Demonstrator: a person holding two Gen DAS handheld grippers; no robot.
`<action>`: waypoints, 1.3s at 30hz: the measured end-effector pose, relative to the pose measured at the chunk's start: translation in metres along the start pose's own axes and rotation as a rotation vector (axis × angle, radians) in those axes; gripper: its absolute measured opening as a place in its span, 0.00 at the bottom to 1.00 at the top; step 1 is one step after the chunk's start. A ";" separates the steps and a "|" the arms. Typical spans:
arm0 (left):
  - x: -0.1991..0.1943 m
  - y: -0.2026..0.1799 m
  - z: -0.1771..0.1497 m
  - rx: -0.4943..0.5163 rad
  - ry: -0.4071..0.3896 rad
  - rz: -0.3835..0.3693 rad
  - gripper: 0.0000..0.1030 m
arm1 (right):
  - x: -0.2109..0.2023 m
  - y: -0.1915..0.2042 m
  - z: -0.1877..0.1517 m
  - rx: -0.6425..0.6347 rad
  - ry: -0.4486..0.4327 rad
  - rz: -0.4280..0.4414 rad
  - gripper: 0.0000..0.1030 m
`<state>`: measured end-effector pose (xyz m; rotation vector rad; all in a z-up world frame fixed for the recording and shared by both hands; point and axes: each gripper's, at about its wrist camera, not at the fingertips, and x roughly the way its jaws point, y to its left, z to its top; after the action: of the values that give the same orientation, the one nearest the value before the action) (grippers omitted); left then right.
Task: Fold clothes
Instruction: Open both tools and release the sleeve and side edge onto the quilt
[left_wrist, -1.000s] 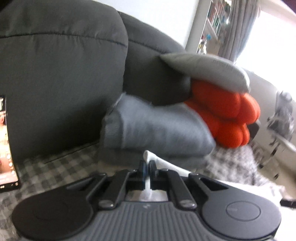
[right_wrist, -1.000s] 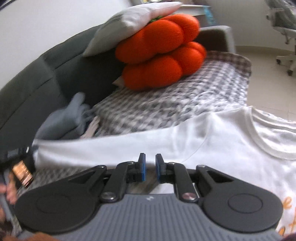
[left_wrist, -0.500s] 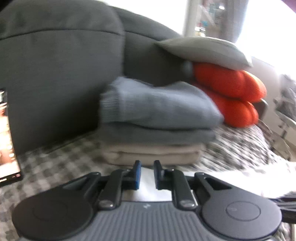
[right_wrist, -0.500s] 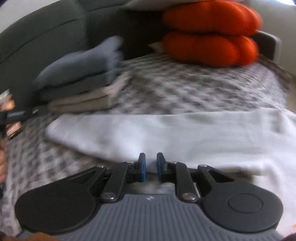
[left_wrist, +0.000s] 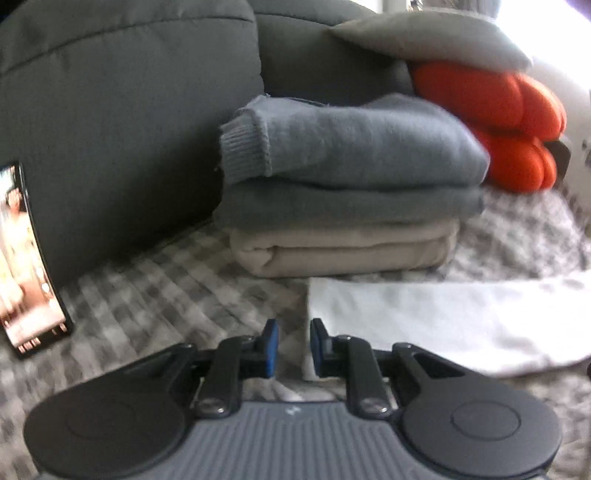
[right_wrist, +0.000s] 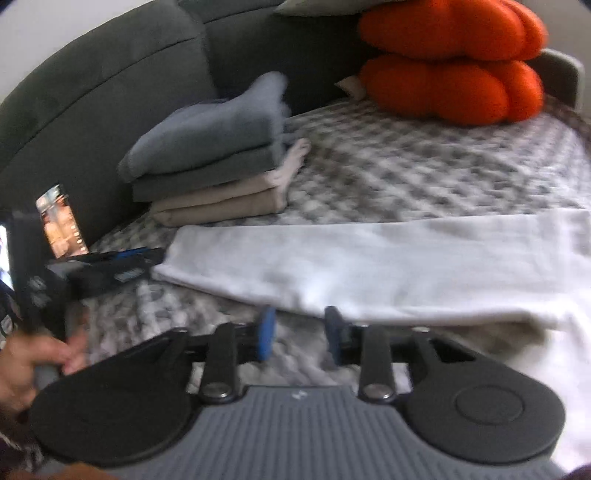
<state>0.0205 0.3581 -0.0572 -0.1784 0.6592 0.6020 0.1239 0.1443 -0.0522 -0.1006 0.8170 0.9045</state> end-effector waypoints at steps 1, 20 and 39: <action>-0.005 -0.002 0.002 -0.003 -0.001 -0.020 0.19 | -0.006 -0.005 -0.001 0.011 -0.003 -0.013 0.36; -0.071 -0.105 0.012 0.121 0.030 -0.291 0.44 | -0.129 -0.069 -0.031 0.171 -0.097 -0.209 0.43; -0.125 -0.217 0.023 0.133 0.057 -0.494 0.66 | -0.207 -0.114 -0.074 0.384 -0.215 -0.332 0.54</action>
<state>0.0793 0.1302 0.0325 -0.2254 0.6771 0.0779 0.0923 -0.0949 0.0058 0.1895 0.7323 0.4264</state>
